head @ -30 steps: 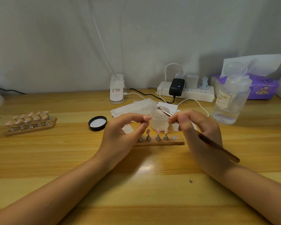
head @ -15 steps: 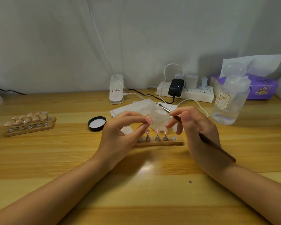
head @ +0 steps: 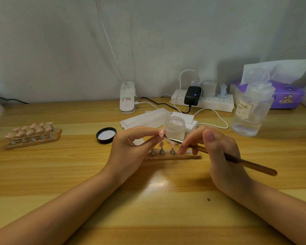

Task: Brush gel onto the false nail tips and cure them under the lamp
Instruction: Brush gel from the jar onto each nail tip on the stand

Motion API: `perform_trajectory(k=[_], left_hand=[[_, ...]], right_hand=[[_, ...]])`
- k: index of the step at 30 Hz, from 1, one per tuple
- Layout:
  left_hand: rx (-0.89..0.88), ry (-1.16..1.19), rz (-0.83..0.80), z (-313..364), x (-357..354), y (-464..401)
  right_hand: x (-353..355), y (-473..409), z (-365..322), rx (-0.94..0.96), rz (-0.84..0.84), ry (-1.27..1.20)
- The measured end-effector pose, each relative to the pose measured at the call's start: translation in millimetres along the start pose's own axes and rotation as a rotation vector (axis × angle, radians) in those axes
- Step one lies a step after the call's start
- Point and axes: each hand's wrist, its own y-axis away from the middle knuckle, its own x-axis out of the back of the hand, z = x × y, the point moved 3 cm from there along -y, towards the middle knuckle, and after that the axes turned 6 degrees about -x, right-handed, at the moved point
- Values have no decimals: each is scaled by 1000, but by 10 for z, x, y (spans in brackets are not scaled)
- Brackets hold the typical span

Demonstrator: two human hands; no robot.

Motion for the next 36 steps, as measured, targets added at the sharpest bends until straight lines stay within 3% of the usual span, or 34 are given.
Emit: perform_trajectory(k=[6, 13, 36], left_hand=[[10, -2, -13, -5, 5, 7], [31, 9, 8, -3, 4, 5], [72, 33, 20, -49, -4, -10]], right_hand=[[15, -5, -25, -14, 66, -7], [-19, 20, -29, -41, 3, 27], [2, 4, -52, -106, 44, -54]])
